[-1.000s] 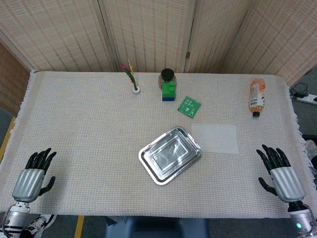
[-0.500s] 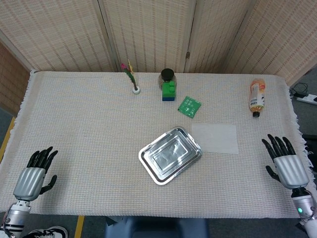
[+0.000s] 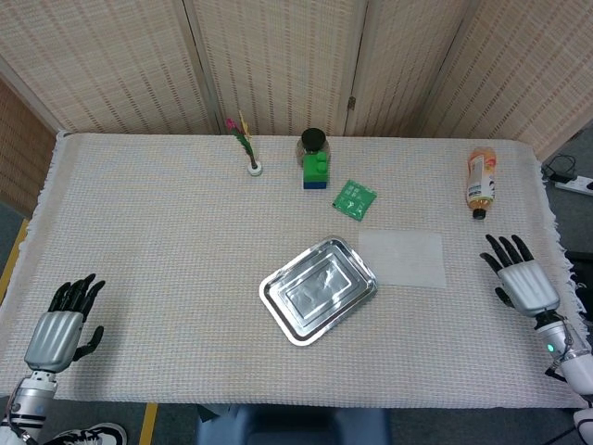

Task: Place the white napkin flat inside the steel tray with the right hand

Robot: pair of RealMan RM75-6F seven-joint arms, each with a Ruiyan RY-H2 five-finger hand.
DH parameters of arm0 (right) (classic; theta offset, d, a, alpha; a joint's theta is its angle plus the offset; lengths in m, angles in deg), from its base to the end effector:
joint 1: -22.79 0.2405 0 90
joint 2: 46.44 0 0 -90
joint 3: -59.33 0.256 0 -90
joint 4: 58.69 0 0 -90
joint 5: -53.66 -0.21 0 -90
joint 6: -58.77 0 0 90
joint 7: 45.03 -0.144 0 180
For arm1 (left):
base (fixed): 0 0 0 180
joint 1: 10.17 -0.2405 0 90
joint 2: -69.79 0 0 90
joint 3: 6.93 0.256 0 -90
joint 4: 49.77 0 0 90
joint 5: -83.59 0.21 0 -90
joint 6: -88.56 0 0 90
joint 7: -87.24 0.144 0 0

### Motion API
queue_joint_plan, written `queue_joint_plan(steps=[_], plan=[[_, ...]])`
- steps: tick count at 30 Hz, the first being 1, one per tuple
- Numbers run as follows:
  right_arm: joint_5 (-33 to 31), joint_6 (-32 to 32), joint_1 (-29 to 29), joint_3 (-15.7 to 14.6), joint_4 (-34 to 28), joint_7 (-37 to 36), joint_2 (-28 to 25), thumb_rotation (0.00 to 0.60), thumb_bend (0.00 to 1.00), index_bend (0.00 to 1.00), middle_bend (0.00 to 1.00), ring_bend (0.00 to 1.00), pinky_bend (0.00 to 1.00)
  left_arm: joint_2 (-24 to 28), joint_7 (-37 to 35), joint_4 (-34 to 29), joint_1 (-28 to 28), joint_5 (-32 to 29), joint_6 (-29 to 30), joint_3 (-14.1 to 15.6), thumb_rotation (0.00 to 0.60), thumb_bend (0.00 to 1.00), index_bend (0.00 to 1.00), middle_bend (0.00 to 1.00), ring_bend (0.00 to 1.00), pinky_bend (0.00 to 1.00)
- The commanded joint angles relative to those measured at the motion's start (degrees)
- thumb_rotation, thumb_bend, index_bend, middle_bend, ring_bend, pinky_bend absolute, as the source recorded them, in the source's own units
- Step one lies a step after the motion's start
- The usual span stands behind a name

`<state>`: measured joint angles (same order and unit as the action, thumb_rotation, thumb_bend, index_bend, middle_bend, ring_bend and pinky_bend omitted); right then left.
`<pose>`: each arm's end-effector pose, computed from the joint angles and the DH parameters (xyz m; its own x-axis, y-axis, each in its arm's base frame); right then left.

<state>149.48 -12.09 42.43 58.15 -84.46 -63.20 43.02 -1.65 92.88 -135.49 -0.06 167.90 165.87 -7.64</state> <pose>-0.4101 -0.2873 0.1180 0.7720 -0.1011 0.6275 -0.6314 -0.2356 0.7388 -0.3183 0.2018 0.1064 0.4787 0.1334 0.8678 0.8780 -0.0760 -0.4726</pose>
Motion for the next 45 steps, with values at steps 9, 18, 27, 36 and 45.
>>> queue_joint_plan(steps=[9,18,27,36,45], plan=[[1.7,3.2,3.7,-3.1,14.6,-4.9,10.7,0.6,0.37,0.26,0.0,0.0,0.0,-0.9,0.8,1.5,0.6,-2.5,-2.2,-0.5,0.6,0.5,0.0,0.0,0.0,0.0],[1.4,0.6,4.4,-3.4,18.2,-5.7,13.9,0.6,0.37,0.26,0.0,0.0,0.0,-1.2,0.6,2.6,0.8,-3.7,-2.9,-0.8,0.6,0.5,0.0,0.0,0.0,0.0],[1.7,2.3,5.1,-4.4,19.6,-5.8,15.0,0.6,0.37,0.24,0.0,0.0,0.0,-1.7,0.8,3.1,0.8,-4.0,-3.1,-0.9,0.6,0.5,0.0,0.0,0.0,0.0],[0.6,6.9,6.1,-4.1,20.0,-8.7,17.0,0.6,0.38,0.23,0.0,0.0,0.0,-0.9,-2.0,1.9,1.0,-4.1,-4.1,-0.8,0.6,0.5,0.0,0.0,0.0,0.0],[0.4,6.8,6.4,-4.2,20.7,-9.0,17.5,0.6,0.43,0.21,0.0,0.0,0.0,-0.7,-2.2,2.1,0.8,-4.0,-3.4,-0.9,0.6,0.5,0.0,0.0,0.0,0.0]])
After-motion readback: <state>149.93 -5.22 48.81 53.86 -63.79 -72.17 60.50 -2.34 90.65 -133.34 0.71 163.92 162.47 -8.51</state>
